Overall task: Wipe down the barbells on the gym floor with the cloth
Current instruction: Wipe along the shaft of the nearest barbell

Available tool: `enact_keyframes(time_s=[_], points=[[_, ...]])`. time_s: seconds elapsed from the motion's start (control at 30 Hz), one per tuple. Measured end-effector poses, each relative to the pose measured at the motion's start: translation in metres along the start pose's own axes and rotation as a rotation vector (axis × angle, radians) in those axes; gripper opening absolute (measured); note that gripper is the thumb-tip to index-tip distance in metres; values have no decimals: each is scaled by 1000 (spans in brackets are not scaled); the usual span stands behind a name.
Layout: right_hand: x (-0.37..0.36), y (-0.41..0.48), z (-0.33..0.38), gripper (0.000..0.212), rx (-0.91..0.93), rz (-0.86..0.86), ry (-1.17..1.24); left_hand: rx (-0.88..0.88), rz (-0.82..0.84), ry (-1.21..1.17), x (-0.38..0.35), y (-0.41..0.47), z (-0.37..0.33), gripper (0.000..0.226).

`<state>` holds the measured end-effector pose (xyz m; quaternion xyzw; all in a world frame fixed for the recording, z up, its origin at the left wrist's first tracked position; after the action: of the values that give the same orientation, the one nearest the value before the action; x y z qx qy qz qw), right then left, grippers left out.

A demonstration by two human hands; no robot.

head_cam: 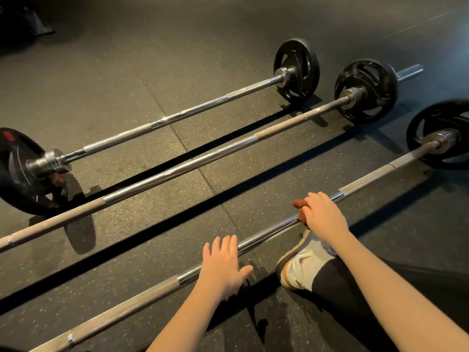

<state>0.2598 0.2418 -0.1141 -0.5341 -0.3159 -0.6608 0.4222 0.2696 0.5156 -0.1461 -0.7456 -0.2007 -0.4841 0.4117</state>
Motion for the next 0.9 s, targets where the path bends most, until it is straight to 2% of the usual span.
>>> enact_keyframes(time_s=[0.1,0.17,0.27,0.33,0.37,0.47,0.53,0.63,0.73,0.83,0.9], points=[[5,0,-7,24,-144,-65,38,3,-6,-4,0,-1,2,84],[0,-17,21,26,-91,-126,69,2,-6,-2,0,-1,2,84],[-23,-36,59,26,92,4,146,1,-2,-6,2,-1,1,83],[-30,-27,52,22,95,113,146,-3,-3,-19,3,-1,0,82],[-29,-20,44,18,41,147,154,-7,-7,-28,3,-1,0,82],[-17,-24,39,14,-144,32,196,-12,-20,-50,3,-3,1,78],[-18,-47,71,21,-103,-54,216,-15,-26,-64,5,-4,2,75],[-32,-61,113,24,133,82,214,-14,-26,-114,9,-5,4,69],[-35,-40,95,23,77,197,161,-5,-12,-127,7,-13,15,65],[-25,-51,87,20,-124,-4,197,41,-26,-135,3,-24,36,62],[-32,-74,120,20,-108,-65,203,70,-30,-143,3,-29,47,59]])
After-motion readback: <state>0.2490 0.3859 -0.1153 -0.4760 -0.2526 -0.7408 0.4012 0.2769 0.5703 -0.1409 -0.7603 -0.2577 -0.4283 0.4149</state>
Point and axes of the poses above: each hand's wrist, its own y-axis towards the middle knuckle, its own x-axis out of the back of the hand, z = x × y, the point moved 9 cm from there along y, towards the middle knuckle, and after that the axes turned 7 degrees about -z, right-handed, at the moved point
